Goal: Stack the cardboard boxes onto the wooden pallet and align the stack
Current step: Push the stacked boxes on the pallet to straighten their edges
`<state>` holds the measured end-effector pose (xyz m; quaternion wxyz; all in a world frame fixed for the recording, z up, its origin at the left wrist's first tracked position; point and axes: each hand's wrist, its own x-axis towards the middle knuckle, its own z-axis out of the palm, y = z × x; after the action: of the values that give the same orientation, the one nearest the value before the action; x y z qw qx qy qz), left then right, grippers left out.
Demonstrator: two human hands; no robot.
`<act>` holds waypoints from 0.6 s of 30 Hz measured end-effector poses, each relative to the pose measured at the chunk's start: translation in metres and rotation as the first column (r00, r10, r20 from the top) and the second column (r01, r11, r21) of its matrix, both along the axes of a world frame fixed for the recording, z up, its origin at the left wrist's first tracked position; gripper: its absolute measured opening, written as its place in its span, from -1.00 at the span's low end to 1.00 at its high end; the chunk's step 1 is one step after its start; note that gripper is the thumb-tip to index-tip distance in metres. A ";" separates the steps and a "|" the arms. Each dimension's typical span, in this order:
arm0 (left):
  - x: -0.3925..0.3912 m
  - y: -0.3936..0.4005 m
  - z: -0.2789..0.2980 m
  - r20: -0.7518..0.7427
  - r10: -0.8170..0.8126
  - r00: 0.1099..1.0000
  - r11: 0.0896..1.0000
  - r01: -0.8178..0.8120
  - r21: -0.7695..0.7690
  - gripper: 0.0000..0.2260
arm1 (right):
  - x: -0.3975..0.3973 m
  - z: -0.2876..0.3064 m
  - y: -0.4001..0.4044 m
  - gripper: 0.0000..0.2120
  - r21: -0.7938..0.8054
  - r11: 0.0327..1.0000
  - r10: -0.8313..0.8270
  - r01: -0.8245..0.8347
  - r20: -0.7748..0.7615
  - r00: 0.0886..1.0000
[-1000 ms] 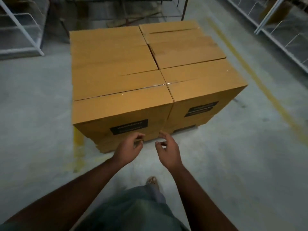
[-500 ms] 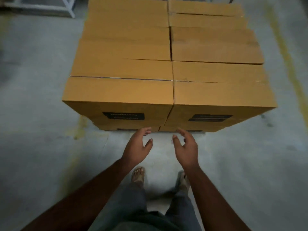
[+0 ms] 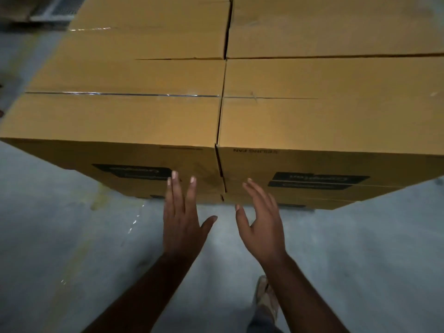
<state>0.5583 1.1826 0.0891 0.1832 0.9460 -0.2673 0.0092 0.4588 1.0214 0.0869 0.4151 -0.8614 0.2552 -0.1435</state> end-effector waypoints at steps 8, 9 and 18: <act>0.072 -0.018 -0.172 0.322 -0.034 0.946 0.999 0.037 -0.002 0.28 | 0.055 -0.165 0.009 -0.21 -0.484 0.866 -0.057 0.127 0.155 0.986; 0.082 -0.022 -0.182 0.358 -0.042 0.933 0.999 0.051 -0.018 0.29 | 0.065 -0.178 0.009 -0.19 -0.516 0.844 -0.068 0.149 0.174 0.982; 0.121 -0.017 -0.200 0.557 -0.096 0.825 0.995 0.088 0.041 0.27 | 0.110 -0.210 -0.036 0.01 -0.627 0.672 -0.139 0.393 0.415 0.899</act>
<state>0.6792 1.1651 -0.1113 0.0908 0.8895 -0.3544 0.2740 0.5683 0.9858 -0.1228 0.0701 -0.8685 0.2329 -0.4318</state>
